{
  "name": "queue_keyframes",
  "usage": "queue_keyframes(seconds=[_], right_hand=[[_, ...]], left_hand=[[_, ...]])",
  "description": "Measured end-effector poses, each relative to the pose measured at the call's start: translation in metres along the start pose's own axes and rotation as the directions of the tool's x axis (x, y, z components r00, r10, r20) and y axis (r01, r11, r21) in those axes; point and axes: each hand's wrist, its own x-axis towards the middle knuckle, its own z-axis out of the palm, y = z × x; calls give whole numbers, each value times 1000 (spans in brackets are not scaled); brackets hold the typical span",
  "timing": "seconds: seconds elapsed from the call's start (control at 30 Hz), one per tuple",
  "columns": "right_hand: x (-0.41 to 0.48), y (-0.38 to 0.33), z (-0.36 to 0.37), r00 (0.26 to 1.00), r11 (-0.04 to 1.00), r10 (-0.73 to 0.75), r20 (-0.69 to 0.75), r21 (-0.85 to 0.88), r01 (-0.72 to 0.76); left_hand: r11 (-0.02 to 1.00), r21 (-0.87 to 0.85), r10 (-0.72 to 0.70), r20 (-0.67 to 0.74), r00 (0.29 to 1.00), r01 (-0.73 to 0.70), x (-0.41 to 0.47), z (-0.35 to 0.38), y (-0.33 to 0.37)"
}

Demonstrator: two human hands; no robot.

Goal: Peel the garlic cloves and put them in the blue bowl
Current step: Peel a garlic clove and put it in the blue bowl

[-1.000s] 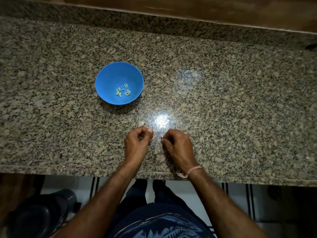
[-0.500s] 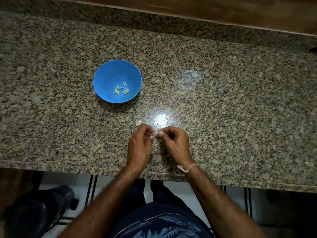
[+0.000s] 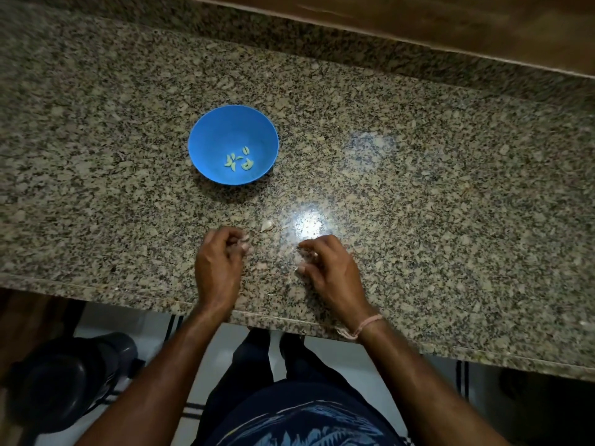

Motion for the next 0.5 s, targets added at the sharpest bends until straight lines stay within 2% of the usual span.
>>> queue_keyframes(seconds=[0.07, 0.13, 0.23, 0.37, 0.5], right_hand=[[-11, 5, 3, 998, 998, -18, 54, -62, 21], [-15, 5, 9, 1000, 996, -21, 21, -81, 23], [-2, -3, 13, 1000, 999, -12, -27, -31, 11], [15, -2, 0, 1000, 995, 12, 12, 101, -13], [6, 15, -17, 997, 986, 69, -35, 152, -63]], left_hand=[[999, 31, 40, -4, 999, -40, -4, -1, 1], [998, 20, 64, 20, 998, -64, -14, 6, 8], [996, -21, 92, 104, 990, -90, -33, 23, 18], [987, 23, 153, 225, 962, -162, -40, 46, 22], [956, 109, 242, 221, 945, -271, -36, 57, 23]])
